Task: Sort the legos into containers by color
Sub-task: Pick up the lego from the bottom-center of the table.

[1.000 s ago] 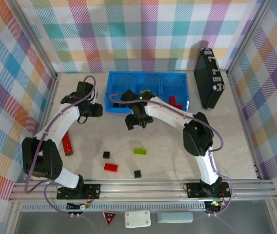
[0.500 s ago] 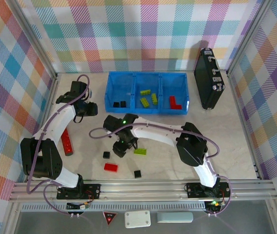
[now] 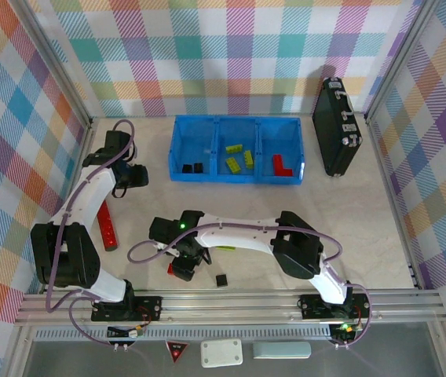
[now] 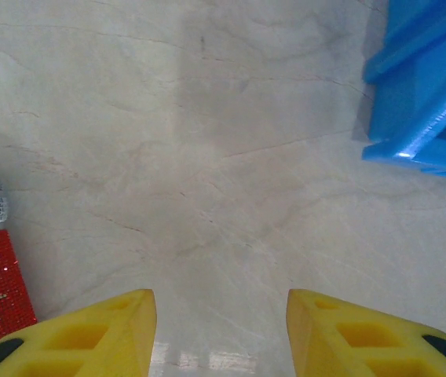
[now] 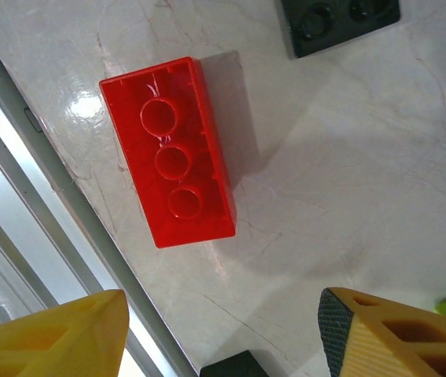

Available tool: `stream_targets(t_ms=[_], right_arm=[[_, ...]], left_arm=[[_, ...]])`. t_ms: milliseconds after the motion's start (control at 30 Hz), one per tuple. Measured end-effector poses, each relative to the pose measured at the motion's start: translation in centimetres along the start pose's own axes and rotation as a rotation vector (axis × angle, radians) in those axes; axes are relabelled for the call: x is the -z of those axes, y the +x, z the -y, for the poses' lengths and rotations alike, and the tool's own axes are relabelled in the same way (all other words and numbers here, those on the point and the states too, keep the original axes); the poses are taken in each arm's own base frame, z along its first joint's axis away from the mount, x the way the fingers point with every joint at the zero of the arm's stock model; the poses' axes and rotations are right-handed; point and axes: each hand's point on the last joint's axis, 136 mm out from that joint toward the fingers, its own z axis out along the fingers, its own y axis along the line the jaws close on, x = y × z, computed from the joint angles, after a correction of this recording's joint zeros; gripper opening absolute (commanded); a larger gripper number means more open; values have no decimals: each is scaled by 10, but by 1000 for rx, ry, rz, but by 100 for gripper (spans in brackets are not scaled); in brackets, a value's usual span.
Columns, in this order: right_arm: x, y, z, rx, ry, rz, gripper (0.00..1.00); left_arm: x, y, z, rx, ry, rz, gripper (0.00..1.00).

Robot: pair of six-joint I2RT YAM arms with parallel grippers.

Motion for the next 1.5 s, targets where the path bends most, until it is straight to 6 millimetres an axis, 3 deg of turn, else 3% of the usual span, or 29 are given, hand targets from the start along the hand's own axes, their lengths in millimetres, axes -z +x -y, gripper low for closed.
stream_targets(t_ms=[433, 733, 933, 1500], right_arm=[[-18, -19, -8, 29, -1, -7, 67], [-36, -19, -10, 37, 1, -39, 65], [-46, -16, -9, 35, 4, -62, 58], [-45, -16, -14, 46, 3, -58, 31]], left_arm=[[-1, 0, 0, 14, 6, -3, 48], [-1, 0, 1, 14, 9, -5, 48], [-1, 0, 1, 14, 9, -5, 48], [-1, 1, 4, 15, 24, -7, 48]])
